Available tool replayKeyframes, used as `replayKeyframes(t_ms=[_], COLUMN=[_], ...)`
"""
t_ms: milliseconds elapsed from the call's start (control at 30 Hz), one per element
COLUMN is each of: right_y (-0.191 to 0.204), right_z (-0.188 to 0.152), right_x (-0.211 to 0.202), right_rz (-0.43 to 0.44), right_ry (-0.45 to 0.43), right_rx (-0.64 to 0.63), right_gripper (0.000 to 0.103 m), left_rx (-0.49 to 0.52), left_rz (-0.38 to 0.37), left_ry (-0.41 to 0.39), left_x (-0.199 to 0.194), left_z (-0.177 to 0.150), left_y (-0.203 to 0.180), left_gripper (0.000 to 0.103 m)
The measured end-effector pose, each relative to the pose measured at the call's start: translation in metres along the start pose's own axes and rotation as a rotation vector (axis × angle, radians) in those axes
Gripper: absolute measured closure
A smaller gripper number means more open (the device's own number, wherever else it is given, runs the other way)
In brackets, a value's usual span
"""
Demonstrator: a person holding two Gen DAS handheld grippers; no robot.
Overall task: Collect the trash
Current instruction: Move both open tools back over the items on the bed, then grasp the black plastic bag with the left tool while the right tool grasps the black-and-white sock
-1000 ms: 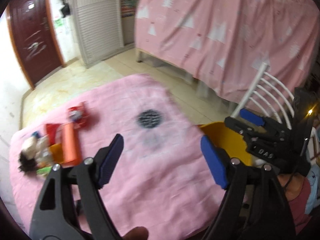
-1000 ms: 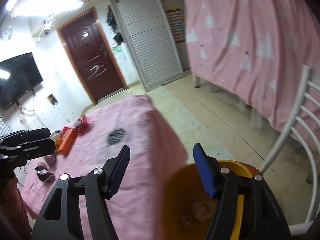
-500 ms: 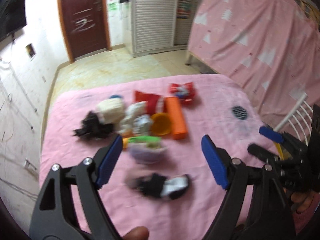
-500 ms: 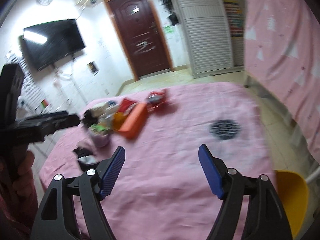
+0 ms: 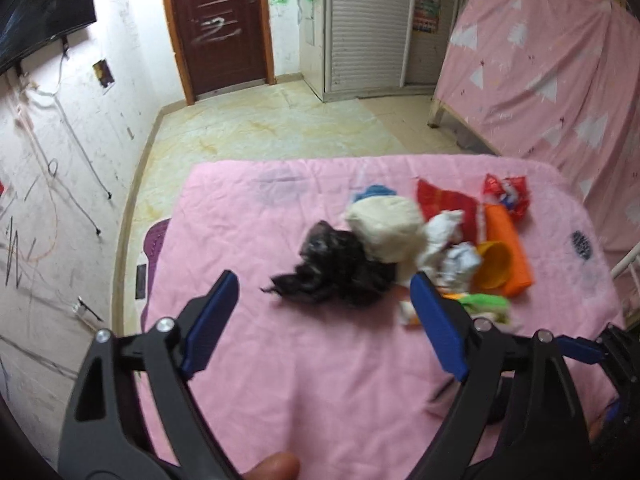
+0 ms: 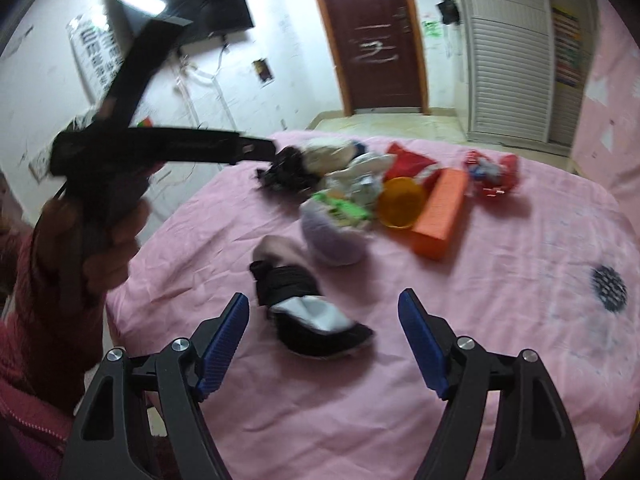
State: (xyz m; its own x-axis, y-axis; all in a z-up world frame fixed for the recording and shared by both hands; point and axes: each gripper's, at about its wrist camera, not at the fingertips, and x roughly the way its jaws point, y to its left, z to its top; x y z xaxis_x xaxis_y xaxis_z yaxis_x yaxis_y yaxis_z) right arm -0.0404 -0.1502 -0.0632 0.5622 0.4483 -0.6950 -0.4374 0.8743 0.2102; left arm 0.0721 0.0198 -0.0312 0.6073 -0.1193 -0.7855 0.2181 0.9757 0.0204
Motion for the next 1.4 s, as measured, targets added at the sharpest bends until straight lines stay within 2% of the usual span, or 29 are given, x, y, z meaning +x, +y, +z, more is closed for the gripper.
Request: replayKeyframes(t_ms=[233,333,400,467,567,700,800,967,1100,1233,1400], right_y=[0.010,0.014,0.016,0.019,0.020,0.023,0.024,0.023,0.019,0.011,-0.015], right_z=[0.009,0.010,0.009,0.010,0.010,0.009,0.008,0.005,0.008,0.013,0.002], right_x=[0.019,0.027,0.031,0.035,0.037,0.043,0.044,0.037,0.019,-0.001,-0.038], right_rz=[-0.011,-0.016,-0.018,-0.010,-0.007,-0.015,-0.014,0.000,0.007,0.008,-0.032], right_ry=[0.033,0.060,0.071,0.079,0.087,0.106,0.102,0.072,0.012,-0.051,-0.132], right_rx=[-0.037,-0.057,-0.068,-0.078,-0.087,-0.102,-0.120,-0.108,-0.085,-0.064,0.003], right_gripper=[0.032,0.032,0.032,0.032,0.034,0.055,0.060,0.063,0.064,0.064,0.063], left_rx=[0.143,0.164,0.159,0.151,0.154,0.147,0.134,0.111,0.108,0.127,0.153], left_rz=[-0.052,-0.061,-0.088,-0.101,-0.090,-0.102,-0.099,-0.087,-0.074,-0.078,-0.133], left_ry=[0.049,0.073,0.095,0.110,0.102,0.084,0.058,0.020,-0.015,-0.062,-0.095], left_x=[0.032,0.044,0.051,0.056,0.055,0.044,0.030,0.005,-0.018,-0.044,-0.065], left_z=[0.004,0.004,0.001,-0.001,-0.005,-0.009,-0.012,-0.016,-0.015,-0.012,-0.009], left_y=[-0.003,-0.001,0.000,0.002,0.003,0.007,0.009,0.011,0.005,-0.016,-0.064], left_gripper=[0.019,0.021,0.036,0.059,0.075,0.079,0.080,0.080,0.080,0.080,0.080])
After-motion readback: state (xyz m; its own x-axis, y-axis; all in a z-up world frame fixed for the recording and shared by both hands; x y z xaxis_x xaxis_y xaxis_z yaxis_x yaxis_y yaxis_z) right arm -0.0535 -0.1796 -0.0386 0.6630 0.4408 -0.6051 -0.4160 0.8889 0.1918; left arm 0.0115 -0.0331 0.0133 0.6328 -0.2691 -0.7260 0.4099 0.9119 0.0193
